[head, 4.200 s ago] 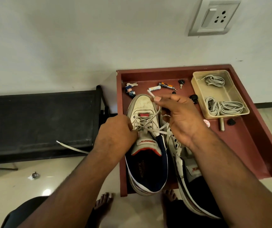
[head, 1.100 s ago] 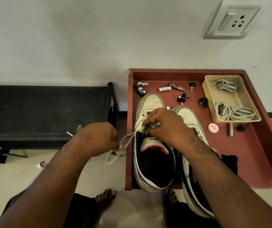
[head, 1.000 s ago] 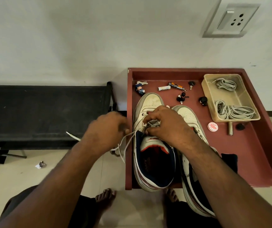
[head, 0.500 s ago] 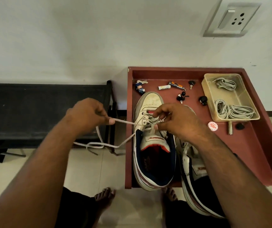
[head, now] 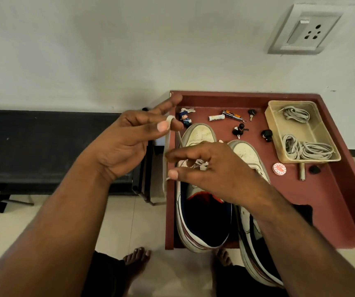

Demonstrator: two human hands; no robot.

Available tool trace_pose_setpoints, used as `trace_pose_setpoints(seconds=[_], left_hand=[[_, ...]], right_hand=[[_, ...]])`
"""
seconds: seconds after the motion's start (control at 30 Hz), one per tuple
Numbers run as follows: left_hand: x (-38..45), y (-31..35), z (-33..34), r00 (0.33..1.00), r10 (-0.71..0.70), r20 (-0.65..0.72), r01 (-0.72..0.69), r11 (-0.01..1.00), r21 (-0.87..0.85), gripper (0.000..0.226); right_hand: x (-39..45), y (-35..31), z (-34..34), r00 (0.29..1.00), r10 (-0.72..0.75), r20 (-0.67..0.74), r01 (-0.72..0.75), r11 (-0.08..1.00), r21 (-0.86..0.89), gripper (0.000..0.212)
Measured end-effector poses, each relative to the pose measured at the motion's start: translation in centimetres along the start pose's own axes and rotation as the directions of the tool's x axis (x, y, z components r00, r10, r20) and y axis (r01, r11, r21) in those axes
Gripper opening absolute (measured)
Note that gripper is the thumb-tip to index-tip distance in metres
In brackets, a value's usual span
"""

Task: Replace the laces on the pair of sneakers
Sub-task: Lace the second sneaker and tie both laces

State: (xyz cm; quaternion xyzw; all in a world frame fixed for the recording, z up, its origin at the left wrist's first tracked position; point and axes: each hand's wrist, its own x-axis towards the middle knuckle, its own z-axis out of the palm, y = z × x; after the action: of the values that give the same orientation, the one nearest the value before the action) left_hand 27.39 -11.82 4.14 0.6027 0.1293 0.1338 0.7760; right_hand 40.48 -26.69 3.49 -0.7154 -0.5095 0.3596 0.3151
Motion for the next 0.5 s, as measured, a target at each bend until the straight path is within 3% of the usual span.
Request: trace_pose_setpoints(seconds=[0.07,0.13,0.2,0.27,0.5], left_hand=[[0.3,-0.2,0.7,0.998,0.025,-0.061,-0.027,0.999,-0.021,0.016],[0.4,-0.3,0.9,0.994,0.040,-0.106,-0.042,0.999,-0.019,0.013],[0.5,-0.3,0.9,0.990,0.059,-0.130,-0.061,0.998,-0.012,0.014],[0.5,-0.4,0.9,0.984,0.078,-0.161,-0.080,0.997,-0.006,0.015],[1.5,-1.0,2.5,0.956,0.027,-0.293,-0.044,0.998,-0.050,0.012]], right_hand=[[0.3,0.1,0.7,0.998,0.012,0.064,-0.017,0.997,0.081,0.053],[0.6,0.1,1.7,0.999,0.003,0.036,-0.008,0.990,0.139,0.048],[0.9,0.0,2.5,0.981,0.005,-0.195,0.043,0.969,0.242,0.021],[1.1,0.1,2.8,0.903,0.028,-0.429,0.099,0.958,0.270,0.025],[1.5,0.2,3.2,0.817,-0.027,-0.576,0.159,0.971,0.180,0.014]])
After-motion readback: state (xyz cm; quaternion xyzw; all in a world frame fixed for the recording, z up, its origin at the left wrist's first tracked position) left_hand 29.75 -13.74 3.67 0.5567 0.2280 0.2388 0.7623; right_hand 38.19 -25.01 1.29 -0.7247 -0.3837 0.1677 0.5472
